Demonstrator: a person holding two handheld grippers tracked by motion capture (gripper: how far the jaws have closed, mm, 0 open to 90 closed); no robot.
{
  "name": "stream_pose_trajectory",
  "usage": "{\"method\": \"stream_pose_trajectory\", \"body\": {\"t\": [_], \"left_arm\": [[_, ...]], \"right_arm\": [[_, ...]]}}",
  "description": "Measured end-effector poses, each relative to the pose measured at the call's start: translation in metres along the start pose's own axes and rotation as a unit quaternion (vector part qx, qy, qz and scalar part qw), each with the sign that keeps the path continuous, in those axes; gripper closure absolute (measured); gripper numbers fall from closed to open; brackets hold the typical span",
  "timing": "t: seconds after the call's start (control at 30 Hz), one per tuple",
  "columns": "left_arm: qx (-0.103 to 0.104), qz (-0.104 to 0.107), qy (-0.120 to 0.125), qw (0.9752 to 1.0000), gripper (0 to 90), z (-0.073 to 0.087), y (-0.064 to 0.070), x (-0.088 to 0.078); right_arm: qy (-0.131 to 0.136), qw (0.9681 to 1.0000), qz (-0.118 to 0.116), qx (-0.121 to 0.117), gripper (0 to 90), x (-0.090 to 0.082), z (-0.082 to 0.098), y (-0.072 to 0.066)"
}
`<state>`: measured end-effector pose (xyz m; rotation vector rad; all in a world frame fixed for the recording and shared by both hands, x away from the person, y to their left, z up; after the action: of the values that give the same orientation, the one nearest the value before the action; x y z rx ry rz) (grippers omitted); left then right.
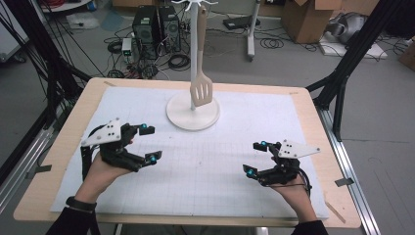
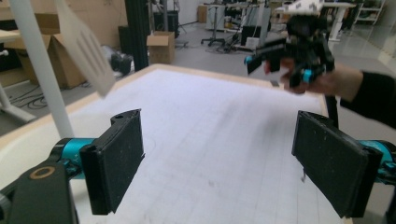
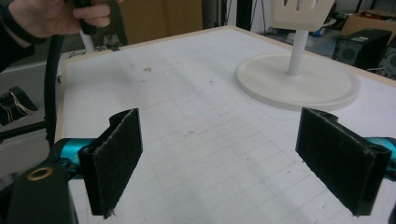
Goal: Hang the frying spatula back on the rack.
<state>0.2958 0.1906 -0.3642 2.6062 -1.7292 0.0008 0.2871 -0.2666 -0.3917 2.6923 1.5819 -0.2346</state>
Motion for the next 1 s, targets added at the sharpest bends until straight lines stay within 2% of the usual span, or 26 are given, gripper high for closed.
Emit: {"method": "stream_pose_trajectory", "body": {"t": [0.07, 0.13, 0.17, 0.23, 0.33, 0.4, 0.67, 0.73, 0.77, 0.8, 1.0], "left_arm": [[0.001, -0.003, -0.001, 1.0, 17.0, 0.006, 0.001, -0.003], [-0.008, 0.002, 0.003, 1.0, 16.9, 0.019, 0.004, -0.011], [-0.008, 0.002, 0.003, 1.0, 16.9, 0.019, 0.004, -0.011], [-0.012, 0.0, -0.009, 0.9999, 16.9, 0.029, 0.006, -0.014], [-0.02, 0.004, -0.012, 0.9997, 16.9, 0.034, 0.007, -0.016], [-0.021, -0.003, -0.019, 0.9996, 16.9, 0.04, 0.007, -0.018], [-0.027, -0.017, -0.028, 0.9991, 16.9, 0.048, 0.006, -0.018], [-0.02, -0.018, -0.028, 0.9992, 17.2, 0.049, 0.006, -0.018], [-0.017, -0.018, -0.031, 0.9992, 17.2, 0.05, 0.006, -0.018], [-0.021, -0.016, -0.034, 0.9991, 17.2, 0.051, 0.006, -0.018], [-0.021, -0.02, -0.032, 0.9991, 17.2, 0.05, 0.006, -0.017]], "right_arm": [[0.001, 1.0, 0.001, -0.001, 13.7, 0.0, 0.001, 0.001], [-0.009, 0.9999, 0.005, 0.007, 13.8, 0.0, 0.003, 0.002], [-0.01, 0.9999, 0.006, 0.009, 13.8, 0.001, 0.004, 0.003], [-0.013, 0.9998, 0.004, 0.016, 13.5, 0.0, 0.006, 0.004], [-0.013, 0.9998, 0.003, 0.014, 11.9, 0.0, 0.009, 0.005], [-0.016, 0.9998, 0.004, 0.014, 11.9, 0.001, 0.01, 0.005], [-0.022, 0.9996, 0.0, 0.017, 11.9, 0.003, 0.012, 0.006], [-0.021, 0.9995, 0.001, 0.022, 11.8, 0.002, 0.013, 0.007], [-0.018, 0.9993, -0.002, 0.034, 11.9, 0.002, 0.013, 0.008], [-0.017, 0.9993, 0.001, 0.035, 11.8, 0.001, 0.013, 0.009], [-0.017, 0.9993, 0.007, 0.031, 11.8, 0.001, 0.012, 0.008]]}}
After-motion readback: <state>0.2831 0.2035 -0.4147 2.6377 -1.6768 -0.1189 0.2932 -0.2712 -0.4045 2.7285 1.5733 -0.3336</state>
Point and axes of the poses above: each handheld gripper's, and its own axes: x roughly forward along the jaws, z roughly out of its underside, y roughly to its right, the point moved 1 cm from there along x, roughly forward along the jaws, and after that the axes turned 10 degrees about y, right-handed, at the moved point
